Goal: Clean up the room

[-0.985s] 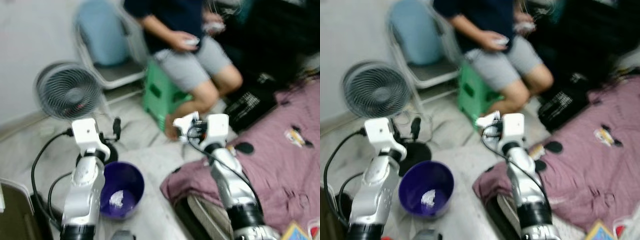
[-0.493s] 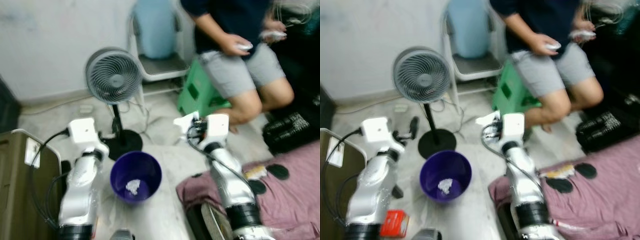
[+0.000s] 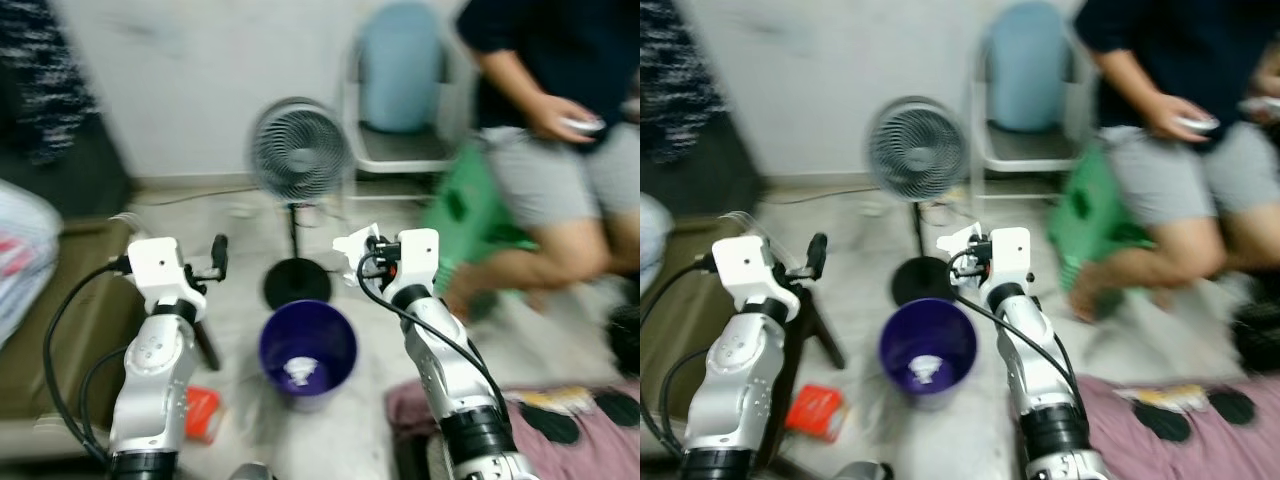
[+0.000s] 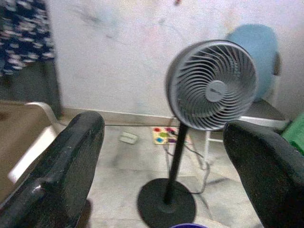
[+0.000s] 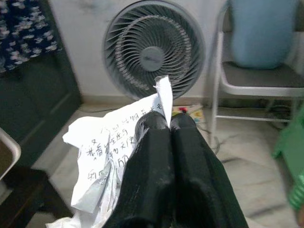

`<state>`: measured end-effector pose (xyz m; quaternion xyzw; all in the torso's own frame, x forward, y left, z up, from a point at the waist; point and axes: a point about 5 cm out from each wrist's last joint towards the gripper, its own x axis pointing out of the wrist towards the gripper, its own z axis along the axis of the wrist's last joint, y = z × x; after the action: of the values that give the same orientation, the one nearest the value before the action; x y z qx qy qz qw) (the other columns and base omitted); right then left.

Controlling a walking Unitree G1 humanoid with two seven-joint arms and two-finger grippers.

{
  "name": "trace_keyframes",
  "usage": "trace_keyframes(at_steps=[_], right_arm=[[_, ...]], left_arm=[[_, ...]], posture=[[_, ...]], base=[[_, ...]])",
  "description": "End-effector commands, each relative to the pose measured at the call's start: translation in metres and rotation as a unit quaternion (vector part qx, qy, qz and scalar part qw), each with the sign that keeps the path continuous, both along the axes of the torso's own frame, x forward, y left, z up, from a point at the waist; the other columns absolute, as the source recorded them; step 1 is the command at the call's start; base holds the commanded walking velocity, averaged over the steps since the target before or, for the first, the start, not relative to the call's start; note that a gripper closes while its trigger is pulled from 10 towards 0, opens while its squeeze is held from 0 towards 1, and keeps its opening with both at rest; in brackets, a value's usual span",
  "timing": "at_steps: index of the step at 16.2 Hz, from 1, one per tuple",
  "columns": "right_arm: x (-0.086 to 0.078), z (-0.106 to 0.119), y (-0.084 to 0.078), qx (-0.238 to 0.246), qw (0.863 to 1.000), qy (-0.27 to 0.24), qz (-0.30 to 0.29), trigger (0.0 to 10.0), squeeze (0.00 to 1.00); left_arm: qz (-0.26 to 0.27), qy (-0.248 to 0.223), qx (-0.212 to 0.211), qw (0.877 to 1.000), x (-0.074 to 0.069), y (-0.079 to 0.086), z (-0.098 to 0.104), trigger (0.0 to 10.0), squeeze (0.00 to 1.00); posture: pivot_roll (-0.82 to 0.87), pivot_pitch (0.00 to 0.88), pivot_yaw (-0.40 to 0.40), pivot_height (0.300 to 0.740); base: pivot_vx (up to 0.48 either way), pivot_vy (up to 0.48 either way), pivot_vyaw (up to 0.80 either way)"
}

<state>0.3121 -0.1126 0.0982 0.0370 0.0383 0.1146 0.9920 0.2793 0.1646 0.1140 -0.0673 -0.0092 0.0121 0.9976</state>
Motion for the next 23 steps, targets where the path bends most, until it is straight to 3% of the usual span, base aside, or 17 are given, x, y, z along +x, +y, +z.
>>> trace_keyframes(at_steps=[1, 3, 6, 8, 11, 13, 15, 19, 21, 23], right_arm=[[0.001, 0.001, -0.006, -0.003, 1.000, -0.001, -0.010, 10.0, 0.00], [0.001, 0.001, -0.005, -0.003, 1.000, -0.001, -0.009, 10.0, 0.00], [0.003, 0.005, -0.006, -0.012, 1.000, -0.008, -0.024, 10.0, 0.00], [-0.003, 0.015, -0.021, 0.006, 0.997, -0.017, -0.070, 10.0, 0.00], [-0.020, 0.022, -0.018, -0.010, 0.998, -0.034, -0.059, 10.0, 0.00], [-0.034, 0.012, -0.037, -0.014, 0.996, -0.015, -0.092, 10.0, 0.00], [-0.055, 0.003, -0.057, -0.022, 0.992, 0.005, -0.125, 10.0, 0.00], [-0.076, 0.011, -0.082, -0.059, 0.987, 0.003, -0.146, 10.0, 0.00], [-0.084, 0.012, -0.089, -0.069, 0.985, 0.010, -0.157, 10.0, 0.00], [-0.091, 0.012, -0.089, -0.071, 0.985, 0.023, -0.154, 10.0, 0.00]], left_arm=[[0.013, 0.001, 0.010, 1.000, 0.000, 0.001, 0.001, 10.0, 0.00], [0.032, 0.008, 0.000, 0.999, 0.000, 0.006, -0.001, 10.0, 0.00], [0.023, -0.012, 0.019, 0.999, -0.001, 0.007, 0.004, 10.0, 0.00], [-0.044, -0.049, 0.035, 0.997, -0.018, 0.007, 0.011, 10.0, 0.00], [-0.045, -0.034, 0.045, 0.997, -0.037, 0.017, 0.003, 10.0, 0.00], [-0.030, -0.022, 0.053, 0.998, -0.056, 0.023, -0.002, 10.0, 0.00], [-0.039, -0.025, 0.063, 0.997, -0.065, 0.014, -0.004, 10.0, 0.00], [-0.099, -0.014, 0.105, 0.989, -0.056, -0.014, -0.010, 10.0, 0.00], [-0.106, -0.007, 0.124, 0.987, -0.055, -0.018, -0.013, 10.0, 0.00], [-0.153, -0.001, 0.127, 0.980, -0.054, -0.028, -0.018, 10.0, 0.00]], posture=[[0.08, 0.000, -0.035, 0.740], [0.08, 0.000, -0.036, 0.740], [0.08, 0.000, -0.031, 0.740], [0.08, 0.000, -0.029, 0.740], [0.06, 0.000, -0.025, 0.740], [0.06, 0.000, -0.027, 0.740], [0.04, 0.000, -0.022, 0.740], [-0.05, 0.000, 0.012, 0.740], [-0.07, 0.000, 0.012, 0.740], [-0.09, 0.000, 0.047, 0.740]], base=[[0.000, 0.000, 0.80], [0.000, 0.000, 0.80], [0.000, 0.000, 0.80], [0.000, 0.000, 0.61], [0.000, 0.000, 0.00], [0.000, 0.000, 0.00], [0.000, 0.000, 0.00], [0.000, 0.000, 0.00], [0.000, 0.000, 0.00], [0.000, 0.000, 0.00]])
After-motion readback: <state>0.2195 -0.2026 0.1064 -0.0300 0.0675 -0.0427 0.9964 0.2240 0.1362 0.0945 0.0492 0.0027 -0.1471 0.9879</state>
